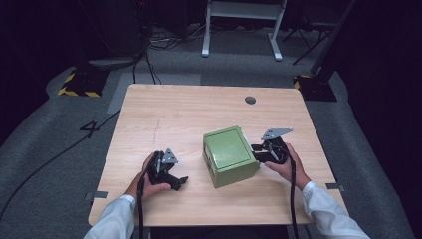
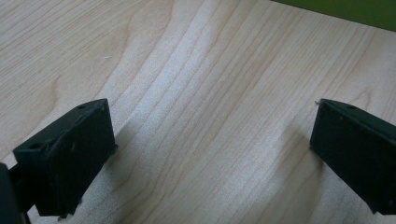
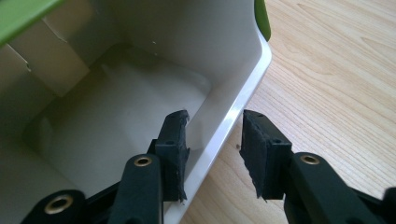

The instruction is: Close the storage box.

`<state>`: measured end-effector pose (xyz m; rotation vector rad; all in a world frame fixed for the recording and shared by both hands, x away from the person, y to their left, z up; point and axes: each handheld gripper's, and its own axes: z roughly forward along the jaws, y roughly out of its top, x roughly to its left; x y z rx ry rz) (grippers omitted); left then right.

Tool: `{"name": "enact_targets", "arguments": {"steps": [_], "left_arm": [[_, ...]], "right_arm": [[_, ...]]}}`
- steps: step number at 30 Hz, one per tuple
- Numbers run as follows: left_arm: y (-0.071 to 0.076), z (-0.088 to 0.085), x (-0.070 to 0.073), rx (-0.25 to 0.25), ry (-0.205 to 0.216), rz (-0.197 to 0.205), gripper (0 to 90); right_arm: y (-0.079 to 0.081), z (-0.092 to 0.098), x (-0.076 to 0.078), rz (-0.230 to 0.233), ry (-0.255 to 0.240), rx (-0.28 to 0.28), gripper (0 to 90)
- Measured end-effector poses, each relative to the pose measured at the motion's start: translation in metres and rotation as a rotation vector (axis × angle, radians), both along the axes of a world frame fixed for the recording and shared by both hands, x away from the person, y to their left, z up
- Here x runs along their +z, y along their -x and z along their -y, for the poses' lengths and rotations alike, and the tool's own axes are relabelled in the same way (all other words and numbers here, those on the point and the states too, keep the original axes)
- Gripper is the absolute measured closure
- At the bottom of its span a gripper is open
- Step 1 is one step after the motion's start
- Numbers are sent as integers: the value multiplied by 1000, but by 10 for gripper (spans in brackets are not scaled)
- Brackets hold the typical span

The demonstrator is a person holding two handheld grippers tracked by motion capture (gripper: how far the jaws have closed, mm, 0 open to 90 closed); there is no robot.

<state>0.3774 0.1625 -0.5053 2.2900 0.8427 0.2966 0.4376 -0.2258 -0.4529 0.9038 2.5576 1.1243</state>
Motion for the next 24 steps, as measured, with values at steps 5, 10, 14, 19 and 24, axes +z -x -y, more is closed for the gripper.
{"name": "enact_targets", "arguments": {"steps": [5,10,14,19,24], "left_arm": [[0,0,0,0,0,0,1],[0,0,0,0,0,0,1],[0,0,0,-2,4,0,1],[1,0,0,-2,4,-1,1],[2,-1,0,-1,0,-3,1]], "right_arm": [[0,1,0,0,-1,16,598],[0,3,2,18,17,40,540],[0,6,5,36,35,45,481],[1,12,11,60,52,44,385],[5,15,16,82,98,72,300]]}}
